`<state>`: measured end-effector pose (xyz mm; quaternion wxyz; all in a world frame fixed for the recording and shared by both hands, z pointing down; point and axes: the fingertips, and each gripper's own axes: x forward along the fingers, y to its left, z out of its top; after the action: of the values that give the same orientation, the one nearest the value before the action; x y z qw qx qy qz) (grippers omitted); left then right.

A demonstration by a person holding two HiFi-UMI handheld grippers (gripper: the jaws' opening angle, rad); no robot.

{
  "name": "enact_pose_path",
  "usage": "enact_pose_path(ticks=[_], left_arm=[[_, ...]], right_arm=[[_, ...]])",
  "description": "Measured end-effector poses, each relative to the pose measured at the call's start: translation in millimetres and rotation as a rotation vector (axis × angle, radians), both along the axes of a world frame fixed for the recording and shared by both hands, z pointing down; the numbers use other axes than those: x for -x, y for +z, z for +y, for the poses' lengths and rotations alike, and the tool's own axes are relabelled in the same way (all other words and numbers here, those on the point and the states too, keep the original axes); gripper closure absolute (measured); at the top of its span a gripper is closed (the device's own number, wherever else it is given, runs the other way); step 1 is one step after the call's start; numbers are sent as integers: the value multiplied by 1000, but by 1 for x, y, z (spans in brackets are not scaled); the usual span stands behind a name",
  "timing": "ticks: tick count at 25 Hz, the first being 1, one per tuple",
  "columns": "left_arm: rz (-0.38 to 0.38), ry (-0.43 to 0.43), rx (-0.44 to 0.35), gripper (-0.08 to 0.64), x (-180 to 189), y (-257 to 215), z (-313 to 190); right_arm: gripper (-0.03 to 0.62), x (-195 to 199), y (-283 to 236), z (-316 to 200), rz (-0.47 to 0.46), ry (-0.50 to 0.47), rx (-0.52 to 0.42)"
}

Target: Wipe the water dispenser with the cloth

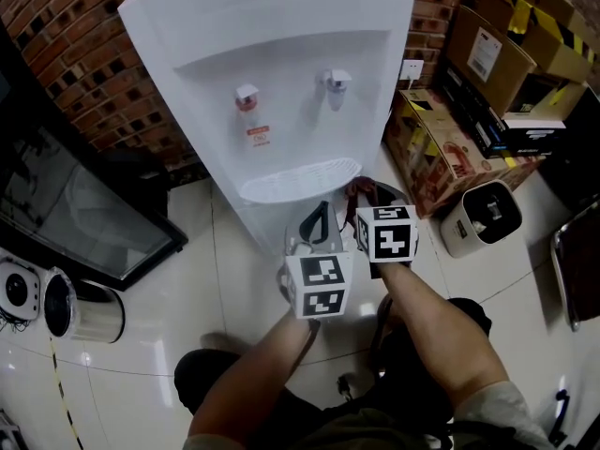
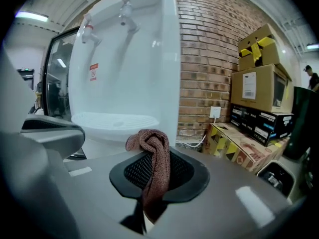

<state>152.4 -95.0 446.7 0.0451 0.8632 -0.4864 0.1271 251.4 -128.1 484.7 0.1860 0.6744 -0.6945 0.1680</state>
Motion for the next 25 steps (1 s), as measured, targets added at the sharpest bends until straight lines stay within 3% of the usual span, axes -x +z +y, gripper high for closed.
enact_pose_path(ticks=[5,17,22,25], left_arm=[[-5,28,8,560,-16,5,2],[3,73,14,560,-51,13,1],[-22,66,-3,560,-35,10,3],[-22,18,-14,560,0,3,2]], right_arm=[[520,-31,7,-5,-33,60,20],[520,-45,12,4,-5,46,44],[520,-33,4,12,-66,60,33],[520,4,-10,23,-83,32,-9]])
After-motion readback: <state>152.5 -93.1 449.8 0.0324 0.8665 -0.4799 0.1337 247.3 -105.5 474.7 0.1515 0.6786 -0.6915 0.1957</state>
